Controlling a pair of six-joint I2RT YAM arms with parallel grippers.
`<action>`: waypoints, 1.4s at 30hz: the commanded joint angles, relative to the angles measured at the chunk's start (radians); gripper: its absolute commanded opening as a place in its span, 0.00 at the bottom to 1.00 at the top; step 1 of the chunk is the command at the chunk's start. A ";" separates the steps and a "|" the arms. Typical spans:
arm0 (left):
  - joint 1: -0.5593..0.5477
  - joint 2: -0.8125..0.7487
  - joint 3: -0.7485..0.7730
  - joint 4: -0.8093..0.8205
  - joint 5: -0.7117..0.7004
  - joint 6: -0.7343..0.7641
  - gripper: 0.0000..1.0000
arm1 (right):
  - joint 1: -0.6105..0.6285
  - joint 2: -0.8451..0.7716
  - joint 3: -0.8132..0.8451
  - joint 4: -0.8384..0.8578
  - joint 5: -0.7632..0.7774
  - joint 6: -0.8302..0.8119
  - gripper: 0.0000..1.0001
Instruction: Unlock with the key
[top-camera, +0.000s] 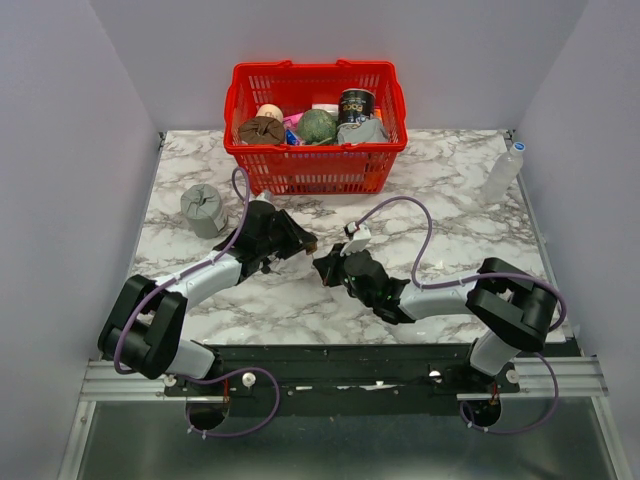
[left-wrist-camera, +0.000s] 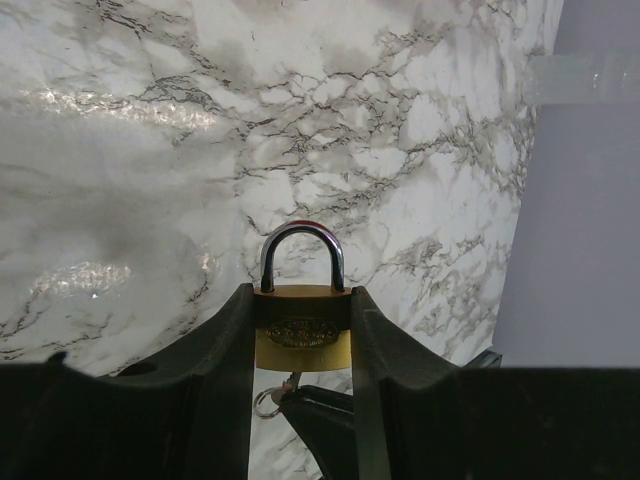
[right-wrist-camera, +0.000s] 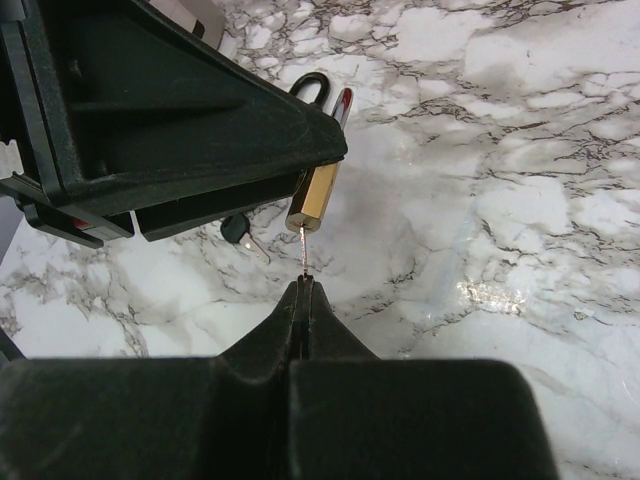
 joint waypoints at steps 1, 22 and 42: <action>-0.010 -0.023 -0.006 0.019 0.051 -0.010 0.00 | 0.003 -0.007 0.011 0.031 0.036 0.024 0.01; -0.006 -0.034 -0.012 0.066 0.086 0.000 0.00 | -0.003 -0.080 -0.066 0.039 0.027 0.149 0.01; -0.002 -0.054 -0.021 0.089 0.099 0.001 0.00 | -0.043 -0.099 -0.123 0.122 -0.025 0.200 0.01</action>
